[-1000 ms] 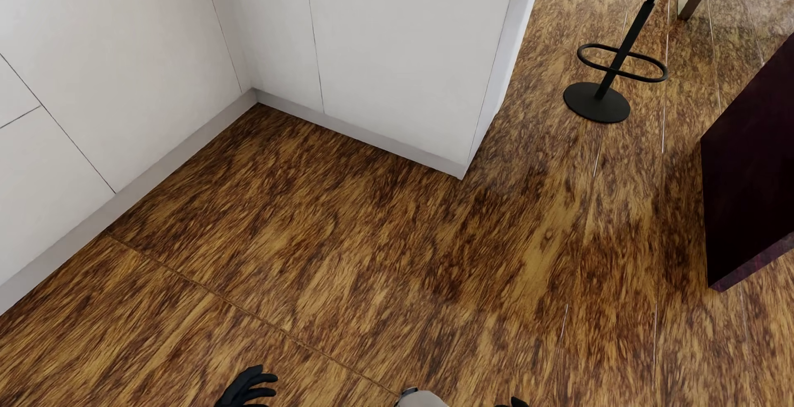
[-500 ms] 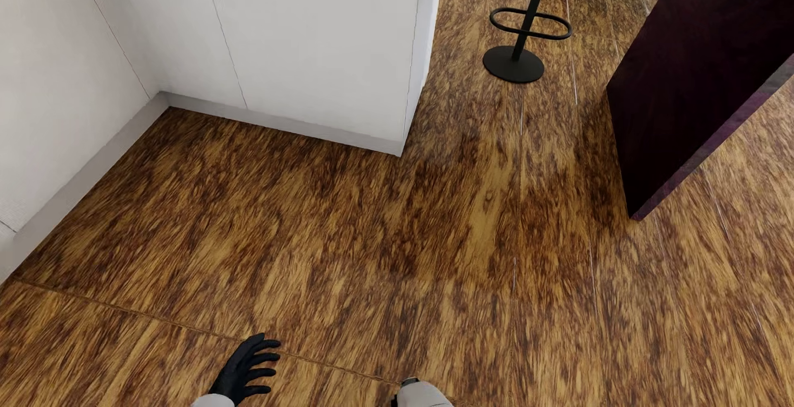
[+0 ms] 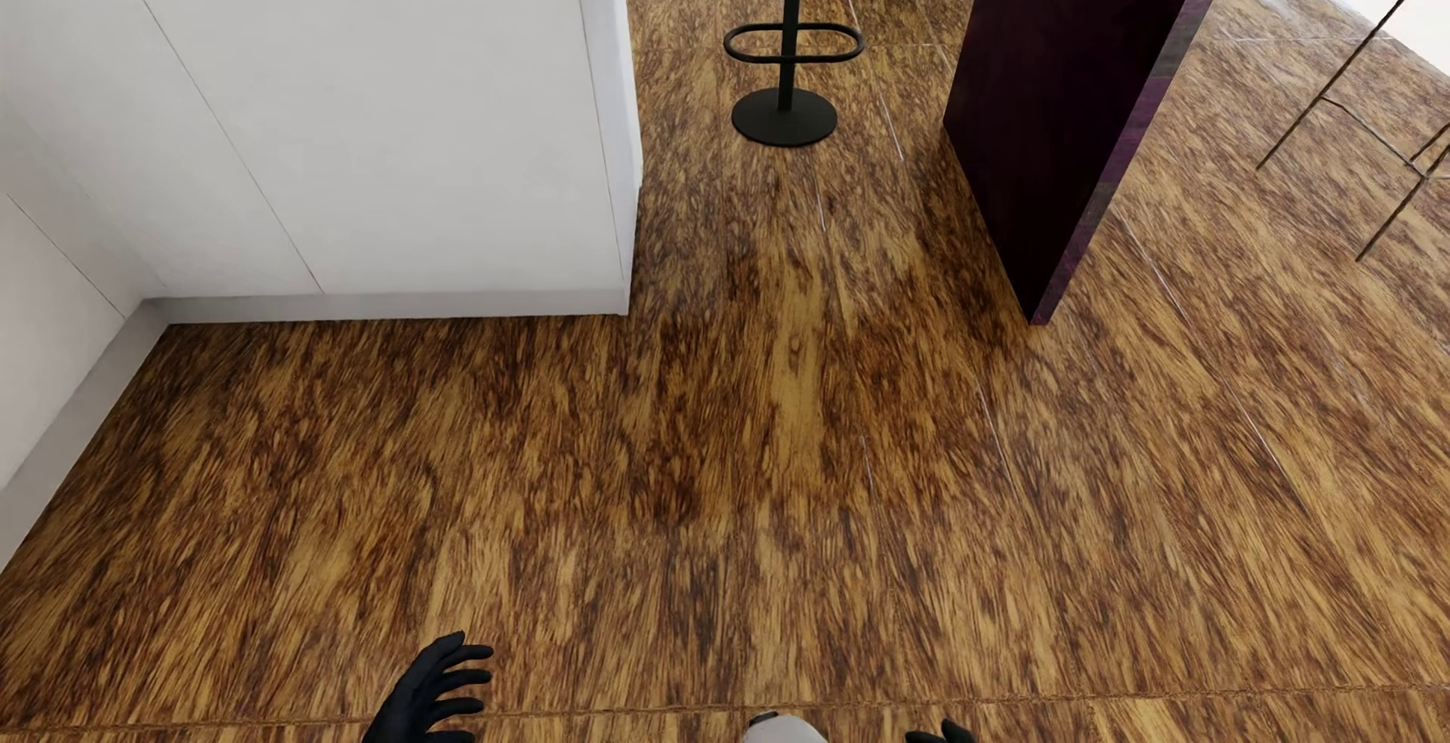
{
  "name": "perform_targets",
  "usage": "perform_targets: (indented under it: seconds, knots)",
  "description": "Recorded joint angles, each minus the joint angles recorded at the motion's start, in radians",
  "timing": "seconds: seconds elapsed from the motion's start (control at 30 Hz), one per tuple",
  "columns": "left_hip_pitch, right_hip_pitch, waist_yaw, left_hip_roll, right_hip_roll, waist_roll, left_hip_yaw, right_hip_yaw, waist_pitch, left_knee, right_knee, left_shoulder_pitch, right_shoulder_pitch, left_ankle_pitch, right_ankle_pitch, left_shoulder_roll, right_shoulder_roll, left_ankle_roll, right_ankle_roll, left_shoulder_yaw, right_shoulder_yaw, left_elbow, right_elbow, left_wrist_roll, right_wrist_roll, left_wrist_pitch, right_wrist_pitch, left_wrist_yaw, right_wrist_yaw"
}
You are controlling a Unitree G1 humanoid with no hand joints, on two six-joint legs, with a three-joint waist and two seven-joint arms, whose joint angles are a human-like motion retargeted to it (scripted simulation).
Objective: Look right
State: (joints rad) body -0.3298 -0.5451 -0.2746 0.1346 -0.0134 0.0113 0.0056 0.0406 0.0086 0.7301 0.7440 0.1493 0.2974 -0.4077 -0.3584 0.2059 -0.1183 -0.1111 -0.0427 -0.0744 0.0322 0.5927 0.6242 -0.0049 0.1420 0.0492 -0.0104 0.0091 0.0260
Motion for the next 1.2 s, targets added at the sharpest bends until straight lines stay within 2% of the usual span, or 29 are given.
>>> perform_targets:
  seconds: [0.03,0.07,0.1,0.13,0.17,0.23,0.27,0.33,0.37,0.4,0.43,0.47,0.5,0.53,0.57,0.6,0.67,0.7,0.73,0.77,0.8,0.83,0.87,0.9,0.97,1.03,1.07,1.17,1.2]
  knots:
    - [0.008,-0.009,0.007,0.003,-0.028,-0.013,0.015,-0.032,0.006,0.002,0.094,-0.032,0.014,-0.001,-0.108,-0.004,-0.01,-0.002,-0.057,0.01,-0.009,0.009,0.003,0.011,-0.002,0.002,0.003,-0.013,-0.01]
    - [0.001,0.017,0.033,0.003,-0.056,-0.034,0.023,-0.043,-0.001,0.031,0.169,-0.037,0.027,-0.018,-0.183,-0.012,-0.035,-0.008,-0.079,0.013,0.012,-0.013,0.009,0.018,-0.032,-0.002,0.021,-0.022,-0.024]
    - [-0.01,0.031,0.066,0.005,-0.075,-0.043,0.029,-0.03,0.0,0.073,0.14,-0.045,0.003,-0.041,-0.087,-0.033,-0.082,-0.013,0.146,-0.006,0.012,-0.003,0.046,0.017,-0.08,-0.015,0.044,-0.016,-0.025]
    - [-0.04,0.031,0.085,0.009,-0.055,-0.039,0.014,-0.017,0.009,0.143,0.122,-0.033,-0.018,-0.036,0.012,-0.047,-0.104,-0.016,0.091,-0.018,-0.001,-0.021,0.065,0.013,-0.124,-0.019,0.067,-0.008,-0.025]
    - [-0.095,0.018,0.113,-0.005,-0.026,-0.012,-0.032,0.001,0.012,0.235,0.106,-0.018,-0.022,0.007,0.032,-0.071,-0.101,-0.003,0.091,-0.015,-0.012,-0.032,0.072,0.011,-0.15,-0.014,0.078,-0.002,-0.028]
    - [-0.13,0.016,0.124,-0.047,0.016,0.048,-0.04,0.013,0.008,0.123,0.036,0.016,0.032,-0.013,0.075,-0.033,-0.051,0.04,0.094,0.03,0.003,-0.006,0.033,0.027,-0.12,-0.022,0.066,-0.027,-0.05]
    - [-0.112,0.023,0.101,-0.051,0.021,0.043,-0.03,0.031,0.013,0.094,0.02,0.039,0.022,-0.001,0.05,-0.003,-0.038,0.041,0.098,0.033,0.0,0.019,0.038,0.037,-0.097,-0.028,0.057,-0.041,-0.074]
    - [-0.068,0.013,0.042,-0.043,-0.031,-0.005,0.028,-0.008,0.022,0.033,0.045,0.045,-0.033,0.023,-0.056,0.017,-0.003,0.052,-0.013,0.009,0.009,-0.009,0.03,0.039,-0.063,0.017,0.086,-0.046,-0.073]
    - [-0.058,0.01,0.032,-0.039,-0.056,-0.029,0.048,-0.028,0.014,0.021,0.058,0.016,-0.037,0.024,-0.078,0.011,-0.015,0.051,-0.051,0.008,0.036,0.008,0.002,0.031,-0.06,0.03,0.114,-0.042,-0.051]
    - [-0.061,0.006,0.053,-0.034,-0.072,-0.049,0.057,-0.034,0.005,0.038,0.071,-0.017,-0.026,0.01,-0.081,0.0,-0.041,0.048,0.044,0.003,0.029,-0.002,0.018,0.023,-0.064,0.038,0.127,-0.037,-0.018]
    - [-0.059,0.021,0.07,-0.028,-0.08,-0.062,0.054,-0.038,0.014,0.067,0.047,-0.031,-0.039,-0.009,0.031,-0.024,-0.068,0.045,0.154,-0.001,0.022,-0.019,0.04,0.011,-0.074,0.025,0.139,-0.026,0.006]
    - [-0.082,0.026,0.085,-0.013,-0.053,-0.06,0.045,-0.027,0.026,0.131,0.026,-0.015,-0.076,-0.007,0.096,-0.033,-0.076,0.038,0.103,-0.01,-0.002,-0.035,0.044,-0.005,-0.087,-0.009,0.147,-0.011,0.021]
    - [-0.091,0.032,0.097,-0.022,-0.038,-0.055,0.014,-0.014,0.033,0.156,0.008,-0.009,-0.065,0.01,0.108,-0.039,-0.064,0.037,0.104,-0.022,0.007,-0.025,0.043,-0.015,-0.092,-0.028,0.124,-0.001,0.022]
    - [-0.091,0.04,0.106,-0.025,-0.018,-0.038,-0.015,-0.003,0.038,0.16,-0.017,0.006,-0.047,0.01,0.124,-0.048,-0.042,0.04,0.105,-0.016,0.009,-0.038,0.054,-0.018,-0.089,-0.026,0.09,0.001,0.023]
    - [-0.055,0.036,0.083,-0.023,0.005,-0.012,-0.043,0.007,0.03,0.086,-0.039,0.033,-0.017,-0.046,0.143,-0.026,-0.015,0.034,0.111,-0.006,0.002,-0.039,0.025,-0.018,-0.087,-0.017,0.055,-0.004,0.017]
    - [-0.04,0.036,0.042,-0.019,0.007,-0.017,-0.022,0.019,0.026,0.058,-0.048,0.025,-0.027,-0.034,0.125,0.001,-0.015,0.015,0.088,0.018,0.033,0.013,0.024,-0.014,-0.079,-0.001,0.023,-0.013,-0.02]
    - [-0.004,0.021,0.037,-0.015,-0.019,-0.04,0.018,-0.007,0.033,0.04,0.029,-0.011,-0.019,-0.034,0.007,0.011,-0.006,0.026,-0.05,0.031,0.003,0.014,-0.012,-0.004,-0.065,0.029,-0.003,-0.028,-0.029]
    - [-0.017,0.01,0.047,-0.009,-0.029,-0.042,0.021,-0.011,0.02,0.068,0.044,-0.019,-0.024,-0.051,0.005,-0.006,-0.029,0.022,0.069,0.017,0.03,0.017,0.007,0.004,-0.078,0.014,-0.002,-0.027,-0.014]
    - [-0.027,0.009,0.064,-0.003,-0.035,-0.055,0.028,-0.013,0.027,0.123,0.055,-0.011,-0.058,-0.056,0.055,-0.024,-0.027,0.016,0.094,0.014,0.024,-0.012,0.028,0.014,-0.093,0.006,0.013,-0.025,0.005]
    - [-0.116,-0.002,0.096,0.006,-0.014,-0.043,0.01,0.002,0.028,0.284,0.042,-0.007,-0.093,0.02,0.114,-0.052,-0.044,0.02,0.097,0.005,0.03,-0.022,0.053,0.026,-0.105,-0.002,0.027,-0.02,0.018]
    - [-0.163,0.002,0.14,-0.031,-0.012,-0.027,-0.038,0.012,0.026,0.316,0.022,-0.028,-0.044,0.082,0.127,-0.054,-0.058,0.036,0.103,0.004,0.035,0.007,0.053,0.036,-0.101,0.0,0.023,-0.033,0.021]
    - [-0.174,0.01,0.188,-0.054,-0.011,-0.007,-0.062,0.012,0.026,0.223,0.006,-0.041,0.009,0.064,0.126,-0.042,-0.056,0.052,0.111,0.04,0.036,0.004,0.046,0.043,-0.081,0.01,0.021,-0.057,0.016]
    - [-0.153,0.013,0.207,-0.052,-0.009,0.007,-0.066,0.003,0.029,0.099,0.018,-0.033,0.027,0.059,0.1,-0.015,-0.035,0.033,0.081,0.073,-0.004,0.033,0.012,0.044,-0.065,-0.009,0.024,-0.082,-0.005]
    - [-0.148,0.017,0.19,-0.06,-0.025,-0.004,-0.06,0.005,0.027,0.098,0.025,0.011,-0.022,0.061,0.09,0.002,-0.031,0.004,0.097,0.071,0.006,0.024,0.018,0.034,-0.073,-0.019,0.041,-0.097,-0.011]
    - [-0.124,0.037,0.195,-0.069,-0.039,-0.021,-0.057,-0.003,0.008,0.045,-0.013,0.033,-0.09,0.089,0.104,0.014,-0.029,0.035,0.097,0.048,0.032,0.036,0.01,0.0,-0.106,-0.007,0.088,-0.105,0.009]
    - [-0.098,0.067,0.209,-0.068,-0.041,-0.034,-0.055,-0.008,0.004,0.01,-0.06,0.015,-0.137,0.104,0.151,-0.011,-0.036,0.033,0.097,0.052,0.012,-0.007,0.016,-0.026,-0.112,0.008,0.126,-0.078,0.049]
    - [-0.096,0.076,0.212,-0.068,-0.046,-0.032,-0.055,-0.012,-0.01,-0.005,-0.087,0.008,-0.124,0.11,0.169,-0.029,-0.047,0.035,0.114,0.047,0.002,-0.019,0.008,-0.025,-0.108,-0.004,0.131,-0.06,0.06]
    - [-0.069,0.11,0.186,-0.065,-0.053,-0.026,-0.06,-0.033,-0.006,-0.02,-0.109,0.012,-0.09,0.108,0.17,-0.014,-0.056,0.037,0.104,0.052,0.029,-0.005,0.023,-0.007,-0.098,-0.058,0.134,-0.03,0.043]
    - [-0.06,0.114,0.186,-0.062,-0.051,-0.029,-0.052,-0.026,-0.002,-0.029,-0.118,0.002,-0.079,0.109,0.176,-0.005,-0.041,0.037,0.115,0.051,0.021,-0.001,0.003,-0.001,-0.098,-0.052,0.14,-0.026,0.031]
